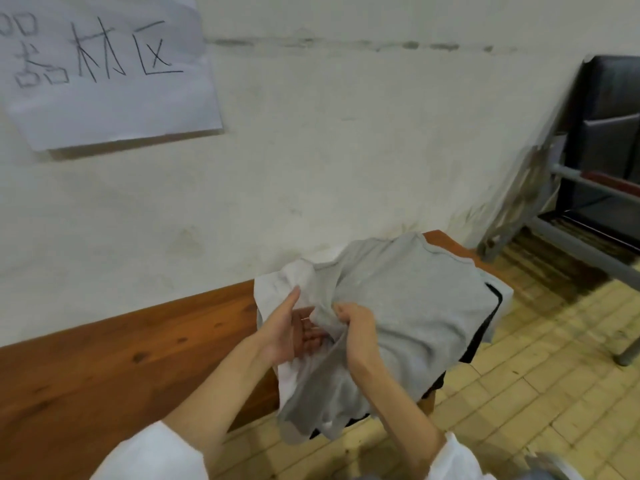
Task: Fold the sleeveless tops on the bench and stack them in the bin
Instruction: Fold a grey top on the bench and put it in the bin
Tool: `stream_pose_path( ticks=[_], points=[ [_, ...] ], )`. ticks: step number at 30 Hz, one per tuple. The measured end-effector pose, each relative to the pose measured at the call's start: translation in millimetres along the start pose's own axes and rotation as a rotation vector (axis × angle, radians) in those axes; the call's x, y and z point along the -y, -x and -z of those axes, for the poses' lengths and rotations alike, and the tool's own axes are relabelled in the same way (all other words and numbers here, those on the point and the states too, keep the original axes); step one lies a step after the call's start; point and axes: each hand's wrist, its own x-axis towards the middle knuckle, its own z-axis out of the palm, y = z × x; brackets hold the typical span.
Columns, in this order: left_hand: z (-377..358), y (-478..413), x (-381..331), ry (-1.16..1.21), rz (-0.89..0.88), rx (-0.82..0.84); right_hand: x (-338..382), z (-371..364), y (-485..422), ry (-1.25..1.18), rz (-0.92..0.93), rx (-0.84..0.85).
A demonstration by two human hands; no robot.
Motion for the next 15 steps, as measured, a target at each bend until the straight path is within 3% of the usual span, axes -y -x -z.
stream_pose_path(
  ticks=[3, 7, 9, 11, 13, 15],
  points=[
    [-11, 9, -10, 0.089, -0.075, -0.021, 4, -9, 18, -0.045, -0.029, 0.255],
    [-16, 16, -18, 0.137, -0.155, -0.16, -9, -22, 29, 0.336, -0.02, 0.498],
    [-4, 23, -18, 0.202, -0.168, -0.16, -10, -27, 28, 0.427, 0.111, 0.385],
    [10, 33, -22, 0.334, -0.179, -0.177, -14, -22, 12, 0.416, 0.181, -0.008],
    [31, 41, -26, 0.453, -0.216, -0.176, -23, -12, -11, 0.642, 0.262, -0.286],
    [53, 50, -28, 0.517, -0.213, -0.192, -34, -8, -26, 0.949, 0.157, -0.176]
  ],
)
